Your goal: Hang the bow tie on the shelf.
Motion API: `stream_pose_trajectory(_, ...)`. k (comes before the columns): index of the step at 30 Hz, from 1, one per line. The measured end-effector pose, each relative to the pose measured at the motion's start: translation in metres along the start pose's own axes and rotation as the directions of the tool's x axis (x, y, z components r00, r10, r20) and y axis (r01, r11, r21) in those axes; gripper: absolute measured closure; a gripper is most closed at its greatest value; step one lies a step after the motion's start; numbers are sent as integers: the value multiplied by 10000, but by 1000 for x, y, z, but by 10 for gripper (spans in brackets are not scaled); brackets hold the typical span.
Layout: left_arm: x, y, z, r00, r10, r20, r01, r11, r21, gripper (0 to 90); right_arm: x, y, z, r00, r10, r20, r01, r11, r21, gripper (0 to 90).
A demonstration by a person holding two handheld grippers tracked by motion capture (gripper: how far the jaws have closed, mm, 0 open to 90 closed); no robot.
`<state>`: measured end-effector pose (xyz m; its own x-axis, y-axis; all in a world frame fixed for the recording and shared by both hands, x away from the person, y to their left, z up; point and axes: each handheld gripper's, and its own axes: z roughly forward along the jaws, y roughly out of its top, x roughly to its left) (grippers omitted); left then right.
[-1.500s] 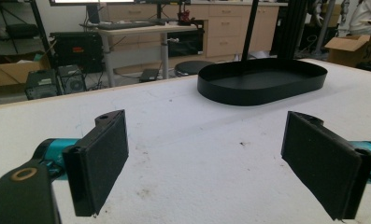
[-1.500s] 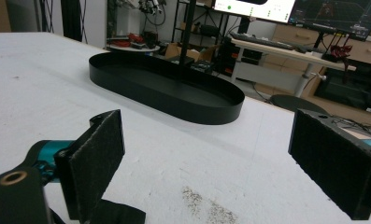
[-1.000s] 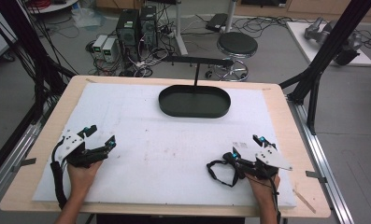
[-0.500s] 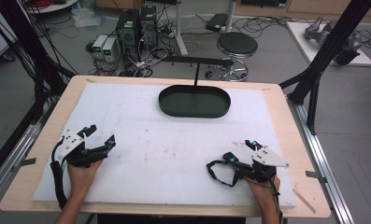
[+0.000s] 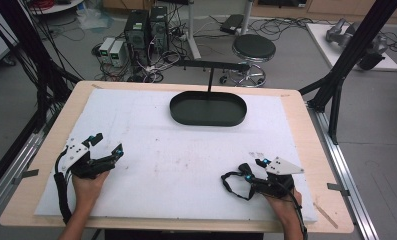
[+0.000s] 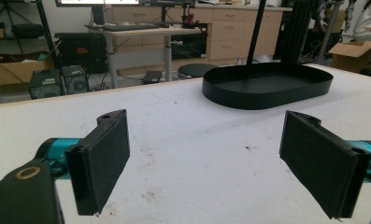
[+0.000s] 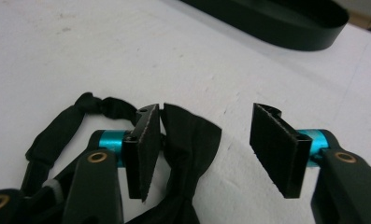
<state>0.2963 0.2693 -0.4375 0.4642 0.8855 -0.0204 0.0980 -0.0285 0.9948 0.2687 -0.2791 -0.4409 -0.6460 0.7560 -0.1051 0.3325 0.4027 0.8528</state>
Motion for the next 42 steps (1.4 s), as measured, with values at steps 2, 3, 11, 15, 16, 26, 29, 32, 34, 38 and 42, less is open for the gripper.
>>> stream_pose_trajectory(2, 0, 0, 0, 10000, -16, -14, 16, 10000, -3, 165, 0, 0, 1, 9999, -3, -160, 5, 9999, 169, 468)
stream_pose_trajectory(3, 0, 0, 0, 10000, -18, -18, 18, 10000, -11, 165, 0, 0, 2, 9997, -27, -258, 36, 9993, 365, 486)
stream_pose_trajectory(11, 0, 0, 0, 10000, -18, -49, 18, 10000, -8, 165, 3, -1, 7, 9992, -160, -371, 192, 9958, 901, 535)
stream_pose_trajectory(15, 0, 0, 0, 10000, -14, -61, 14, 10000, 21, 167, 3, -2, 10, 9989, -220, -420, 271, 9918, 1247, 584)
stream_pose_trajectory(16, 0, 0, 0, 10000, -18, -68, 18, 10000, 37, 167, 3, -2, 10, 9989, -220, -420, 271, 9918, 1247, 584)
stream_pose_trajectory(26, 0, 0, 0, 10000, -15, -87, 15, 10000, 21, 167, 7, 1, 12, 9994, -346, -31, 346, 9884, 1479, 734)
stream_pose_trajectory(29, 0, 0, 0, 10000, -11, -88, 12, 10000, 31, 167, 8, 2, 11, 9995, -299, 37, 291, 9896, 1410, 739)
stream_pose_trajectory(32, 0, 0, 0, 10000, -9, -87, 10, 10000, 22, 167, 9, 5, 10, 9992, -318, 231, 286, 9916, 1263, 746)
stream_pose_trajectory(34, 0, 0, 0, 9999, -3, -104, 3, 10000, 26, 167, 10, 8, 9, 9974, -364, 616, 299, 9942, 1034, 748)
stream_pose_trajectory(38, -1, 0, 0, 10000, 40, -74, -40, 10000, 78, 167, 11, 11, 8, 9943, -262, 1036, 181, 9967, 787, 749)
stream_pose_trajectory(42, -2, 0, 1, 10000, 70, -39, -69, 9999, 117, 167, 11, 13, 10, 9875, -103, 1571, 8, 9982, 602, 750)
